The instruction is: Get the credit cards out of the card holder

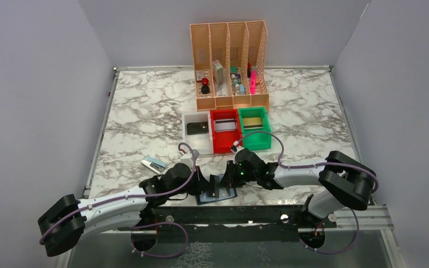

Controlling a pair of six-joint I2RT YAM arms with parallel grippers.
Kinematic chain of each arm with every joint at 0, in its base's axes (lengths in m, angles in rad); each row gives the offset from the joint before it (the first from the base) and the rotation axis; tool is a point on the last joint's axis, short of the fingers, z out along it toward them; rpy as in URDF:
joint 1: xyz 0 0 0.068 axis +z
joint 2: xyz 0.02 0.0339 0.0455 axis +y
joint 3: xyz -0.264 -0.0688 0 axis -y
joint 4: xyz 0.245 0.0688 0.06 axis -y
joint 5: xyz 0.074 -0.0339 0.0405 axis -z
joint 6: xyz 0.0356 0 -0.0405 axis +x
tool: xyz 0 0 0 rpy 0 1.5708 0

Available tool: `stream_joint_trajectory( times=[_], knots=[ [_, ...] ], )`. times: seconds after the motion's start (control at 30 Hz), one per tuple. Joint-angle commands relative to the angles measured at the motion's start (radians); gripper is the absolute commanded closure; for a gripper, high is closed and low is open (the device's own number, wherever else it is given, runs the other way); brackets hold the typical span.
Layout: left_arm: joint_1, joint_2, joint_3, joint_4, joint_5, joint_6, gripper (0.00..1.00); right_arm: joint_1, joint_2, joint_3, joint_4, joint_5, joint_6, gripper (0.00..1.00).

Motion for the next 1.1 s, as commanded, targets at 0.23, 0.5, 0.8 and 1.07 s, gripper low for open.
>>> stream_joint_trajectory(
  times=[0.23, 0.5, 0.8, 1.07],
  knots=[
    [-0.003, -0.129, 0.082, -0.249, -0.151, 0.085, 1.0, 0.004, -0.023, -0.002, -0.196, 0.217, 0.043, 0.86],
    [-0.003, -0.163, 0.136, -0.326, -0.185, 0.13, 1.0, 0.004, -0.114, -0.013, -0.188, 0.225, 0.026, 0.8],
    [-0.003, -0.174, 0.143, -0.22, -0.175, 0.136, 1.0, 0.003, -0.322, 0.049, -0.278, 0.405, -0.03, 0.33],
    [0.051, -0.053, 0.23, -0.186, -0.119, 0.226, 1.0, -0.014, -0.374, -0.047, -0.072, 0.329, -0.053, 0.2]
  ],
)
